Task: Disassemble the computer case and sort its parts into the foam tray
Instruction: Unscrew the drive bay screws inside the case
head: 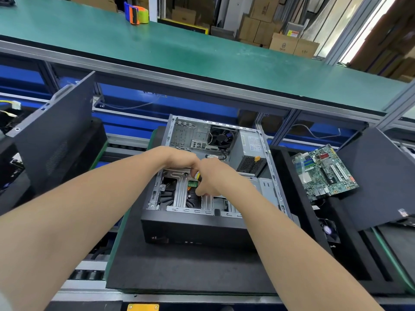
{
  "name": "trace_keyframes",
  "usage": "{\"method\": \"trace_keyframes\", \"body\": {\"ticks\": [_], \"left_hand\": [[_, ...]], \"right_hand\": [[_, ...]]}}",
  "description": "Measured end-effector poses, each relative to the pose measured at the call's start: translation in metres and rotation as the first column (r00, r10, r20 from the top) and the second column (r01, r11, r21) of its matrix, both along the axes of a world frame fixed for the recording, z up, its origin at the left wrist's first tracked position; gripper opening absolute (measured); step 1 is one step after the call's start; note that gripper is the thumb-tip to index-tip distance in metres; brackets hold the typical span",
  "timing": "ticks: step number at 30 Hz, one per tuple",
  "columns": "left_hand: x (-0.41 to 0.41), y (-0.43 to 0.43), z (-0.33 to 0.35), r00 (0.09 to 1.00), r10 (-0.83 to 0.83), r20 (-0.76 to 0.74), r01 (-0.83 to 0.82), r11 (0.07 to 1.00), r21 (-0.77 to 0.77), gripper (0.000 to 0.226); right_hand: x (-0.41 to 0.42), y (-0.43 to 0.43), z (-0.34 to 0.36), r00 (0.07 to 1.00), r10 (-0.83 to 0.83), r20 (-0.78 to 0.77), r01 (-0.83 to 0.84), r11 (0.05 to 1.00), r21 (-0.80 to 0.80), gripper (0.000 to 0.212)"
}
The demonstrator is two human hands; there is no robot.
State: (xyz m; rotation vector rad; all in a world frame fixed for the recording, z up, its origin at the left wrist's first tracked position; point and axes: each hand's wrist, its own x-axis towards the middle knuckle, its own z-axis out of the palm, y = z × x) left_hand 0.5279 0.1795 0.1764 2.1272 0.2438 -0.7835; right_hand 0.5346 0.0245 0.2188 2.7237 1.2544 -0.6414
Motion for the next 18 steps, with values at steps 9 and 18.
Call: {"method": "trace_keyframes", "body": {"ticks": [9, 18], "left_hand": [[-0.004, -0.003, 0.003, 0.981, -0.187, 0.050, 0.185, 0.982, 0.027, 0.054], [0.015, -0.022, -0.002, 0.966, -0.246, -0.076, 0.245, 0.786, 0.568, 0.112]], "right_hand": [[0.028, -0.021, 0.016, 0.994, -0.097, -0.056, 0.111, 0.925, 0.362, 0.022], [0.017, -0.028, 0.054, 0.949, -0.315, 0.017, 0.164, 0.538, 0.827, 0.051]]}}
